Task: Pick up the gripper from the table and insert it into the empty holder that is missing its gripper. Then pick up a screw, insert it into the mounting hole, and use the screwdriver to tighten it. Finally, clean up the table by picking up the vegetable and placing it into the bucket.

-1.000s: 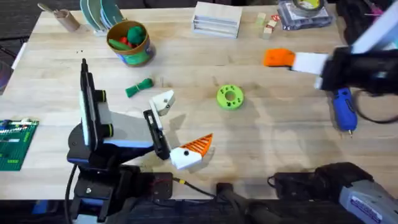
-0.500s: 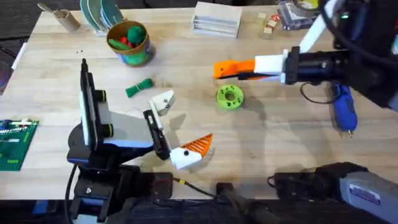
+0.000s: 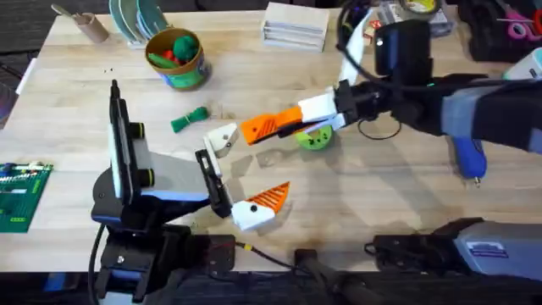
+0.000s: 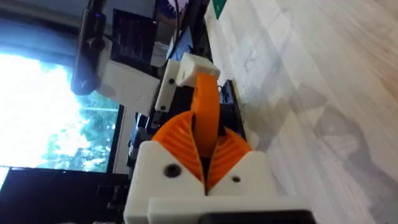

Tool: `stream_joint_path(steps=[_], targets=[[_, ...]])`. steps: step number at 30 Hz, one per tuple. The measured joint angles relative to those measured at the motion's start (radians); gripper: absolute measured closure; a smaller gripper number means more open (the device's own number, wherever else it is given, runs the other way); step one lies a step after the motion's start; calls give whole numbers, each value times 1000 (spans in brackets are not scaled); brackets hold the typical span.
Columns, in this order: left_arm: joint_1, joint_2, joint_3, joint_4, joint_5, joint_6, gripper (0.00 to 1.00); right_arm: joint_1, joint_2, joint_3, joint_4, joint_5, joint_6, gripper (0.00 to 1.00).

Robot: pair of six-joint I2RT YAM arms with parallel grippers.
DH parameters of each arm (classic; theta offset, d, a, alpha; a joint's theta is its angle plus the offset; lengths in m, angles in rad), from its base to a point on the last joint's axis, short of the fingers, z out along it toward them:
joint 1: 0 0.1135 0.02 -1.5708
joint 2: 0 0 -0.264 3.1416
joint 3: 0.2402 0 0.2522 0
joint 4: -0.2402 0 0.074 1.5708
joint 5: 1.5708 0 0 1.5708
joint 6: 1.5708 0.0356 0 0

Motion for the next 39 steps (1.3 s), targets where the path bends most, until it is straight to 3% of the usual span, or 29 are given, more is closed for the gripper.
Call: stream_joint_path(steps=[2, 6, 27, 39], targets=[[0, 0, 0, 0, 0, 0, 8, 9, 43, 0, 88, -51, 27, 990], [0, 0, 0, 0, 0, 0, 8, 11, 72, 0, 103, -81, 47, 990], [1, 0, 0, 0, -5, -18, 8, 63, 169, 2, 284, -118, 190, 990], [7, 0, 0, 2, -30, -26, 8, 119, 180, 8, 404, 4, 341, 992]])
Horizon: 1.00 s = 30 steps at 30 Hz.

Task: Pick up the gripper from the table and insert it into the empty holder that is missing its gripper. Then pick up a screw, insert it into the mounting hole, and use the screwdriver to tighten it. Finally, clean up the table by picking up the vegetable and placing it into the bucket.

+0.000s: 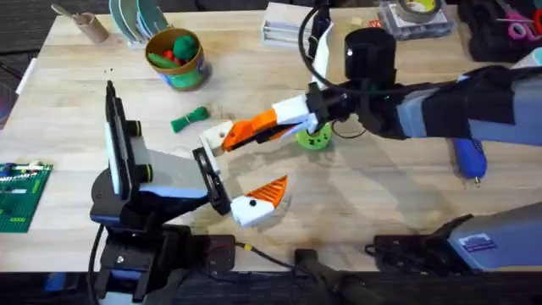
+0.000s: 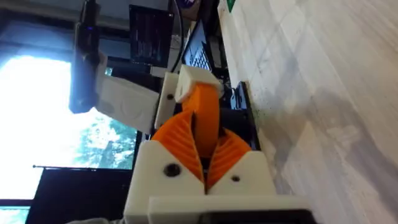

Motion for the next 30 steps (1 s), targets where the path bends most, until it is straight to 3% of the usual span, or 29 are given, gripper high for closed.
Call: stream_joint_path(steps=[15, 25, 27, 30], targets=[[11, 0, 0, 3, -38, -23, 8, 95, 0, 11, 48, 181, 23, 992], [12, 0, 0, 6, -53, -34, 8, 104, 0, 15, 49, 209, 23, 989], [12, 0, 0, 6, -55, -34, 8, 104, 0, 15, 48, 209, 23, 971], [12, 0, 0, 6, -57, -34, 8, 103, 0, 15, 47, 205, 22, 870]])
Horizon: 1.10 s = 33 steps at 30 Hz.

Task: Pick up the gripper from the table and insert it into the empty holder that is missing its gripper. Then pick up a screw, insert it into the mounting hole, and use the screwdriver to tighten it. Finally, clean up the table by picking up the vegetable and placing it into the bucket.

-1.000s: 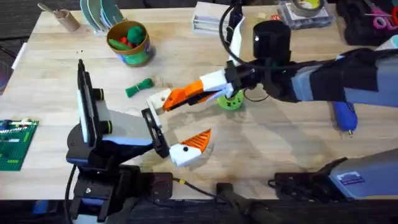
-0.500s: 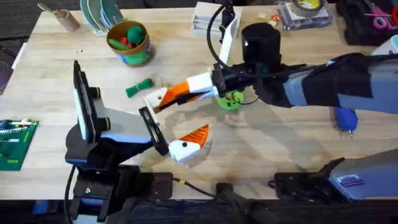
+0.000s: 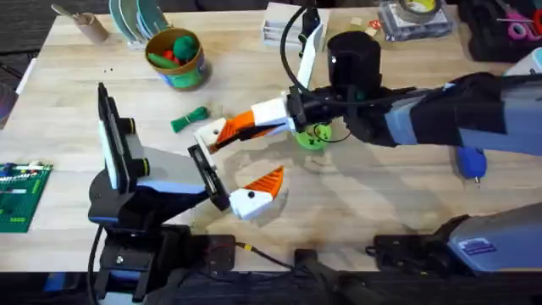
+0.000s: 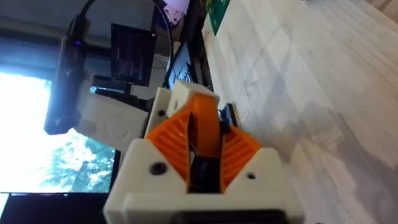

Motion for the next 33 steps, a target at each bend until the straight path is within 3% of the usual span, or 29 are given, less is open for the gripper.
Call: stream_joint_path(steps=[1, 2, 3, 6, 14, 24, 28, 33], targets=[[0, 0, 0, 0, 1, 1, 8, -2, 0, 0, -2, -3, 0, 807], [-2, 0, 1, -1, 19, 12, 9, -14, 1, 0, -16, -20, -3, 440], [-7, 0, 1, -4, 37, 17, 8, -18, 5, 0, -15, -33, -5, 305], [-20, 0, 1, -7, 61, 27, 8, -33, 12, 0, -16, -80, -8, 65], [-20, 0, 1, -9, 81, 34, 8, -91, 12, 0, -16, -153, -7, 42], [-20, 0, 1, -10, 87, 35, 8, -188, 12, 49, -58, -76, -94, 36], [-20, 0, 1, -10, 87, 35, 8, -241, 6, 125, -195, -6, -178, 35], [-20, 0, 1, -10, 87, 35, 8, -281, -5, 259, -547, 156, -368, 33]])
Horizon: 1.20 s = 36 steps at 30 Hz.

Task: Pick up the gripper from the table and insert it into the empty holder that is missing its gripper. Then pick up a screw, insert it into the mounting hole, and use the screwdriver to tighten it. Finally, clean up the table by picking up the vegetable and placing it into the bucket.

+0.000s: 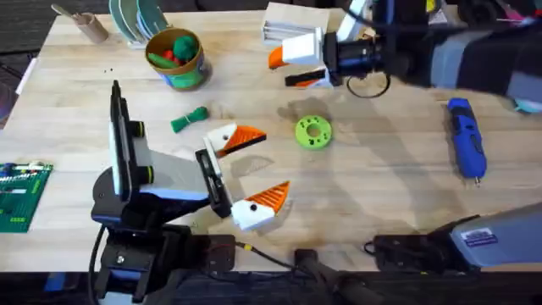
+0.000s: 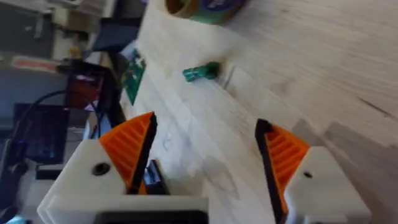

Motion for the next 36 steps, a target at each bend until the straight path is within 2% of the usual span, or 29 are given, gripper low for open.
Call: stream_joint_path(steps=[7, 9, 10, 11, 17, 23, 26, 31, 36], targets=[[0, 0, 0, 0, 0, 0, 8, 0, -12, 252, -501, 246, -276, 31], [0, 0, 0, 0, 0, 1, 8, 3, -37, 321, -630, 321, -349, 30], [0, 0, 0, 0, 0, 3, 8, 11, -94, 391, -777, 429, -423, 30], [0, 0, 0, 0, 0, 3, 8, 13, -119, 403, -811, 464, -441, 30], [0, 0, 0, 0, 0, 3, 8, 17, -284, 421, -873, 613, -501, 30], [0, 0, 0, 0, 0, 3, 7, 20, -287, 421, -866, 642, -524, 29], [0, 0, 0, 0, 0, 3, 7, 31, -315, 421, -873, 694, -532, 29], [0, 0, 0, 0, 0, 3, 7, 39, -404, 421, -966, 794, -541, 28], [0, 0, 0, 0, 0, 3, 7, 39, -423, 402, -1021, 835, -504, 28]])
